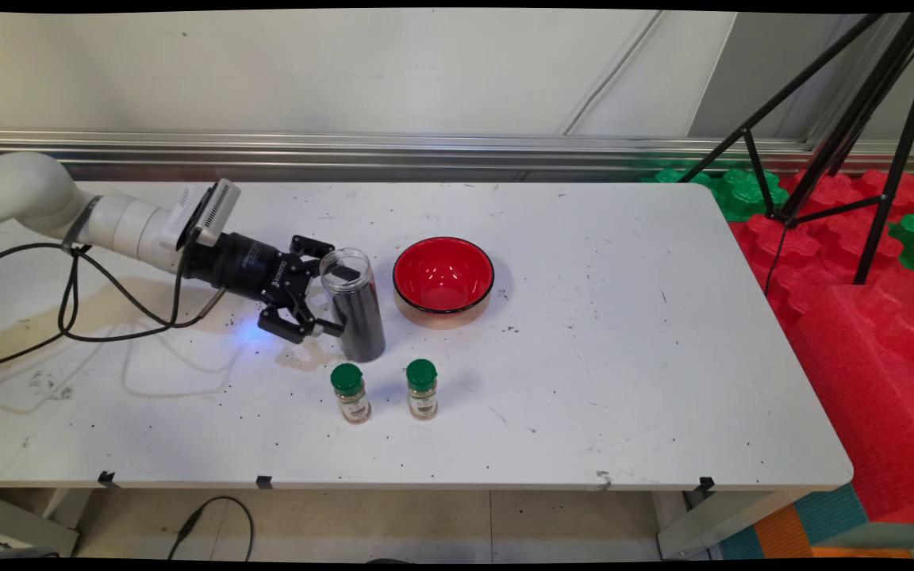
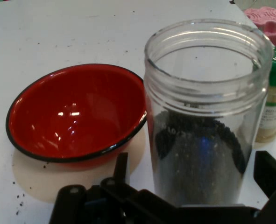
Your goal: Pick up the black seasoning powder from the table
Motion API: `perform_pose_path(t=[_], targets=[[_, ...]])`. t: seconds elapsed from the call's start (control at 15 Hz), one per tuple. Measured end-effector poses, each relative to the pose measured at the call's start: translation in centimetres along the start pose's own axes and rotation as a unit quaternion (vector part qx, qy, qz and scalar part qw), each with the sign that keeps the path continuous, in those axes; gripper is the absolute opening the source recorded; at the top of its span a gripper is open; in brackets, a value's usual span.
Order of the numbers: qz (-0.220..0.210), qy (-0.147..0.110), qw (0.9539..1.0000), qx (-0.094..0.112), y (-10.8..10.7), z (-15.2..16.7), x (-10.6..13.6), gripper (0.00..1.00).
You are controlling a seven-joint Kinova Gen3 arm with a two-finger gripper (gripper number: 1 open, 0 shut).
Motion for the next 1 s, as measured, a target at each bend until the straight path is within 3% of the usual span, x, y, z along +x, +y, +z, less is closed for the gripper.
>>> perform_pose_path(t=[0.87, 0.93, 1.0], targets=[[0.005, 0.011, 0.9999, -0.001, 0.0, 1.6, 0.1, 1.00], [0.005, 0.011, 0.9999, -0.002, 0.0, 1.7, 0.1, 0.00], [0.005, 0.012, 0.9999, -0.003, 0.0, 1.7, 0.1, 0.00]])
